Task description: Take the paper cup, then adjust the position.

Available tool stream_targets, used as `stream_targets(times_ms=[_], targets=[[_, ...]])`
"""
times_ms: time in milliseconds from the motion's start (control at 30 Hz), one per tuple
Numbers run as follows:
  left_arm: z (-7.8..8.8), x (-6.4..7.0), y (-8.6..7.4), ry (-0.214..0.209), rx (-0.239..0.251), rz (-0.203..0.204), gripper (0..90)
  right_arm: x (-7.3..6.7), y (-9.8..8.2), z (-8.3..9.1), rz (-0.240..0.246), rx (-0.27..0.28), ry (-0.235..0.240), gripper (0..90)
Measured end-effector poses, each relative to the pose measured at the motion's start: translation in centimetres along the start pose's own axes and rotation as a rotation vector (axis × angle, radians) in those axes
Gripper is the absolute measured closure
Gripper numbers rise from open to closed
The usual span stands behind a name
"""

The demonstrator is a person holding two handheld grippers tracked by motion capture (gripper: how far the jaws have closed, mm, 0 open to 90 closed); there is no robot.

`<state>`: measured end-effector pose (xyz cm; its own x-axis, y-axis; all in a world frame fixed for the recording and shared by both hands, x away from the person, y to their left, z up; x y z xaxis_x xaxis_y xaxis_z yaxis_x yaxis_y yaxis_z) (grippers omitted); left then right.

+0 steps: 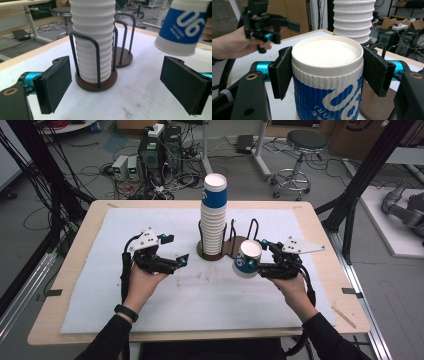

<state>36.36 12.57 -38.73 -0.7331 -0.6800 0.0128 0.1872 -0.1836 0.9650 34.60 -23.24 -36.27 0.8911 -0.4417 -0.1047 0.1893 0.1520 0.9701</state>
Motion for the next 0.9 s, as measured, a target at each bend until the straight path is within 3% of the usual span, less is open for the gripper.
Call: stream_targets(times_ms=[67,100,300,600,700,900], targets=[[0.5,0.1,-0.7,-0.006,-0.001,0.01,10.1,0.0,0.0,-0.1,0.003,-0.001,-0.002,30.1],[0.9,0.1,-1.2,0.007,-0.02,-0.011,10.1,0.0,-0.1,-0.1,-0.003,-0.005,-0.001,30.1],[1.4,0.6,-1.4,-0.002,-0.022,-0.029,10.1,0.0,-0.1,0.0,-0.002,0.002,-0.003,30.1],[0.3,2.5,-1.0,-0.08,-0.01,-0.081,10.1,-0.1,-0.1,0.1,-0.003,0.003,-0.002,30.1],[-0.2,3.0,-1.2,-0.084,-0.05,-0.138,10.1,-0.1,0.0,0.1,0.002,0.005,0.004,30.1],[-0.6,3.3,-1.4,-0.126,-0.041,-0.118,10.1,-0.3,0.0,0.0,0.006,0.007,0.024,30.1]])
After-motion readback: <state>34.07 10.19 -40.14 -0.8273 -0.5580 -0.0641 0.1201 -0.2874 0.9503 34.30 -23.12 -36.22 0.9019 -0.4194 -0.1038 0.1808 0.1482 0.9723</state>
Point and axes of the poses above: each handheld gripper's, and its own axes: z roughly backward along the jaws, y roughly out of its top, x roughly to its right, the point moved 3 cm from there along -z, roughly forward along the jaws, and after that the axes turned 7 degrees about y, right-handed, at the moved point
